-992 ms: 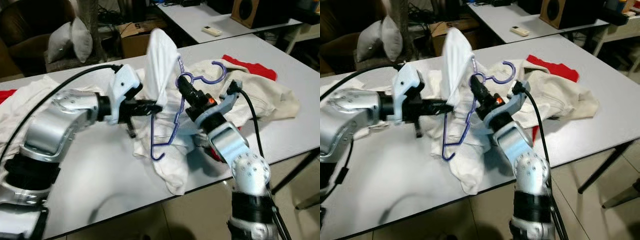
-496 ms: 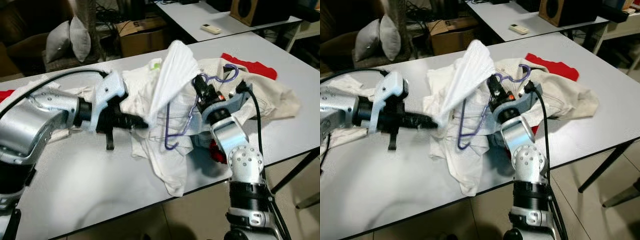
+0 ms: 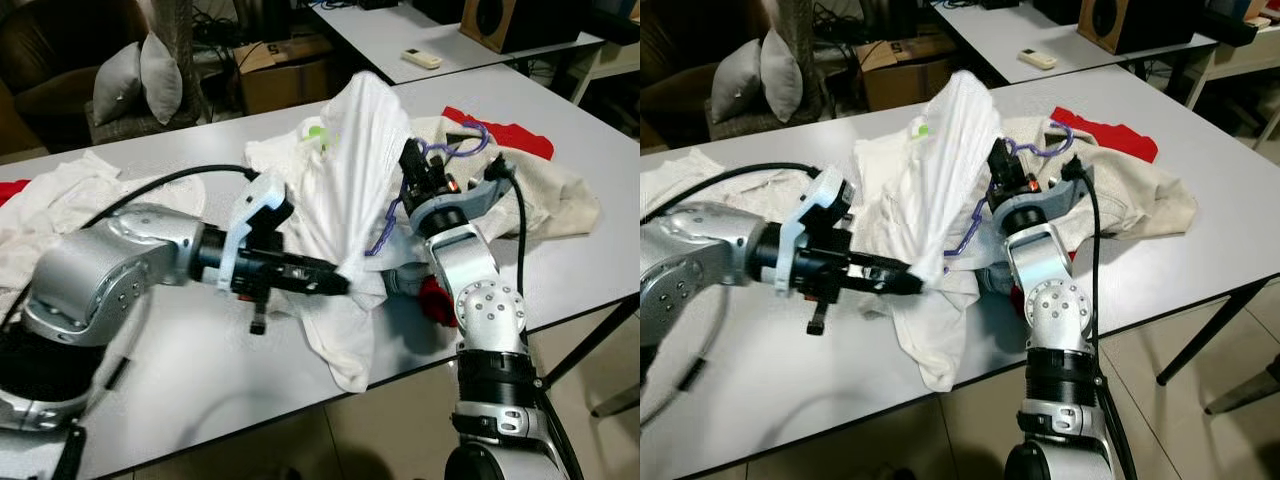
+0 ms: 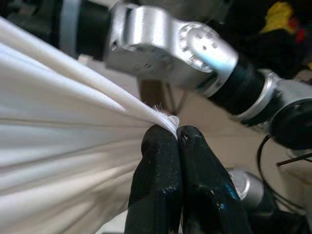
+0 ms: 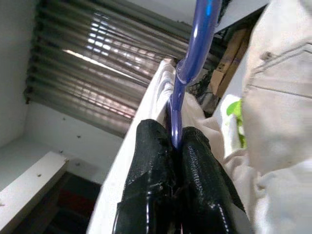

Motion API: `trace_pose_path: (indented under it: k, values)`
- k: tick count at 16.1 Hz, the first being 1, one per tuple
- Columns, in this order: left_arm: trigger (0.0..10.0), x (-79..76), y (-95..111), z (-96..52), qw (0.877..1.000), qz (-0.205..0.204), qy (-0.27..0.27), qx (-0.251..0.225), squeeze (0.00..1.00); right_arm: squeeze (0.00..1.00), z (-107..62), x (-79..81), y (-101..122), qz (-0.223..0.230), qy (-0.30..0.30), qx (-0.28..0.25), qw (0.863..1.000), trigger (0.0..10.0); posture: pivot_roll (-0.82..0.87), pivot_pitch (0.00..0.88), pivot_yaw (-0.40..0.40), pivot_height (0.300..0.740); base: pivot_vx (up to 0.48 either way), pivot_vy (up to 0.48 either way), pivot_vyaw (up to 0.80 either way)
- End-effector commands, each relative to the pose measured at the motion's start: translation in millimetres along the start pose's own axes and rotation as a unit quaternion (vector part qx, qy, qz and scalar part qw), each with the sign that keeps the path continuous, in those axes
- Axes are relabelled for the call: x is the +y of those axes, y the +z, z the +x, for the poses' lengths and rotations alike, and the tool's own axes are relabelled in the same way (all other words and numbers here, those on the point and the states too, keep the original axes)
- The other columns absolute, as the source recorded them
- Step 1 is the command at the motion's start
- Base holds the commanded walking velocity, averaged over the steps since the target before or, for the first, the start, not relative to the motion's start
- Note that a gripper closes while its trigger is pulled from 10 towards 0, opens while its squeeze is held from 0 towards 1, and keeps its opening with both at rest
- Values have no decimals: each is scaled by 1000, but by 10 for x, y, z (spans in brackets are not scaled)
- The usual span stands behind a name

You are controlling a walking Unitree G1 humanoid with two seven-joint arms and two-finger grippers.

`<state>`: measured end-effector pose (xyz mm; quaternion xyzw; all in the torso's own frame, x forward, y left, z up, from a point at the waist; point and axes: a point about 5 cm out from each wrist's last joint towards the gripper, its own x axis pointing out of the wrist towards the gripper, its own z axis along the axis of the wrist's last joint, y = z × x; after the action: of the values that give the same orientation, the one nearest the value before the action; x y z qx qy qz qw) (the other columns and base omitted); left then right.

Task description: Hang hanger

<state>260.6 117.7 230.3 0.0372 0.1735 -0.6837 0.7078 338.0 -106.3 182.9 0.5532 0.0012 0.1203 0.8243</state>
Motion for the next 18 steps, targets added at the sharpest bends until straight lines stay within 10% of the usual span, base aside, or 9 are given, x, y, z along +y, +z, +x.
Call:
trace_pose_path:
  k: [1, 14, 15, 17, 18]
  values:
    - [0, -62, 54, 29, 1000, 8, -23, -6, 0, 0, 191, 527, -239, 76, 70, 0, 995, 10000, 37, 0, 104, 740, 0, 0, 0]
    - [0, -32, 492, 396, 990, -12, -15, -139, 0, 0, 251, 574, -511, 74, 70, 51, 994, 10000, 52, 0, 80, 740, 0, 0, 0]
    - [10000, 8, 409, 422, 994, -3, 34, -99, 0, 0, 240, 571, -501, 81, 68, 49, 993, 10000, 53, 0, 77, 740, 0, 0, 0]
    - [10000, 3, 334, 384, 996, 6, 53, -73, 192, 0, 222, 543, -467, 82, 66, 48, 993, 10000, 54, 0, 67, 740, 0, 0, 0]
    - [10000, -14, 296, 358, 996, 6, 62, -59, 733, 0, 211, 520, -441, 83, 63, 47, 993, 10000, 57, 0, 60, 740, 0, 0, 0]
